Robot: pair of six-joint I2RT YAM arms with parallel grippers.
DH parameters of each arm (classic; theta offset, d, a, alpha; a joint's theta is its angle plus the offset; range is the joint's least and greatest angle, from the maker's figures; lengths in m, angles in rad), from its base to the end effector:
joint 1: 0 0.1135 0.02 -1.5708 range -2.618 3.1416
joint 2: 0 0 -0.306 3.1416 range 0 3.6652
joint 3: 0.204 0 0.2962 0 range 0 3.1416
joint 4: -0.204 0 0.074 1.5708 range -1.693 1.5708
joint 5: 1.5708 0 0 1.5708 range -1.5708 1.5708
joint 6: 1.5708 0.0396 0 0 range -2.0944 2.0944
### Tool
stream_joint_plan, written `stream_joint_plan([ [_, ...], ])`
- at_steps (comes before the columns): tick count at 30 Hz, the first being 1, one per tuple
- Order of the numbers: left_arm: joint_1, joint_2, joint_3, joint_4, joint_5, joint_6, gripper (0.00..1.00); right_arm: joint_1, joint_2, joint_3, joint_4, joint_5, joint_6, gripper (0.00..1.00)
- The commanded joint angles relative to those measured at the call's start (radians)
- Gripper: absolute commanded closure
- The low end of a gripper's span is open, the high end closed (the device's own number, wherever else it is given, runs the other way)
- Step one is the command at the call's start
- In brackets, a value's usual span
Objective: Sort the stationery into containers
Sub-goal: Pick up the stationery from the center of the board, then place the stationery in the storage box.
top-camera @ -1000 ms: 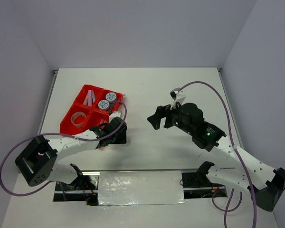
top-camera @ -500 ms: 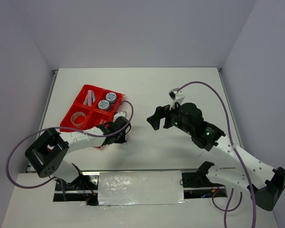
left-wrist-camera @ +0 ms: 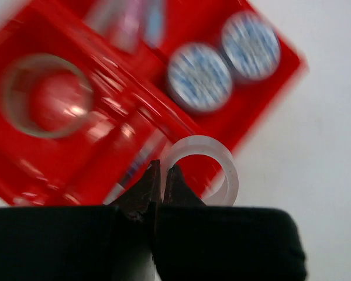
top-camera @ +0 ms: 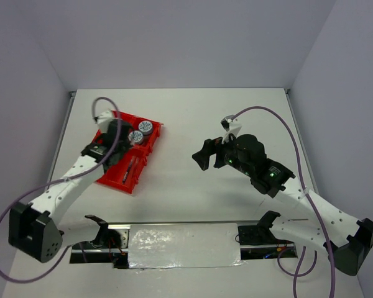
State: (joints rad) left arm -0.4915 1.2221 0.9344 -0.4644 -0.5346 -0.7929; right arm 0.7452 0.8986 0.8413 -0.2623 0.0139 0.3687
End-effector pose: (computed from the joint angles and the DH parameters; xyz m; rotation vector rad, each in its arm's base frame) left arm 0.2648 -0.1189 0.3025 -0.5847 2.1215 -0.0887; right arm 0.1696 0.1558 0.3605 -0.3572 1.9275 0.7370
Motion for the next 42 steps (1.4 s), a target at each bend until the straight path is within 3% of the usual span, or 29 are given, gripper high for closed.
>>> stream_joint_plan([
  [1, 0.192, -0.076, -0.017, -0.070, -0.111, -0.100, 1.00, -0.003, 0.009, 0.022, 0.043, -0.008, -0.017, 0.00],
  [6, 0.445, -0.009, 0.015, -0.042, -0.029, -0.126, 1.00, -0.001, 0.059, 0.022, 0.069, -0.043, -0.014, 0.00],
  [10, 0.539, 0.080, 0.046, -0.008, 0.025, -0.108, 1.00, -0.001, 0.082, 0.013, 0.101, -0.081, -0.010, 0.00],
  [16, 0.551, 0.177, 0.067, 0.003, 0.025, -0.086, 0.94, -0.001, 0.086, -0.002, 0.116, -0.100, -0.016, 0.00],
  [19, 0.551, 0.186, 0.052, 0.036, 0.022, -0.069, 0.80, -0.003, 0.082, -0.005, 0.113, -0.098, -0.017, 0.00],
  [30, 0.551, 0.224, 0.032, 0.076, 0.030, -0.063, 0.58, -0.003, 0.079, -0.005, 0.106, -0.097, -0.017, 0.00],
  [37, 0.550, 0.133, 0.006, 0.092, 0.129, -0.045, 0.35, -0.003, 0.097, 0.005, 0.107, -0.098, -0.016, 0.00],
  [39, 0.524, 0.100, 0.015, 0.072, 0.131, -0.040, 0.32, -0.001, 0.094, 0.008, 0.107, -0.101, -0.013, 0.00],
  [42, 0.453, 0.030, 0.058, -0.009, 0.102, -0.028, 0.17, -0.001, 0.066, 0.015, 0.094, -0.097, -0.004, 0.00],
])
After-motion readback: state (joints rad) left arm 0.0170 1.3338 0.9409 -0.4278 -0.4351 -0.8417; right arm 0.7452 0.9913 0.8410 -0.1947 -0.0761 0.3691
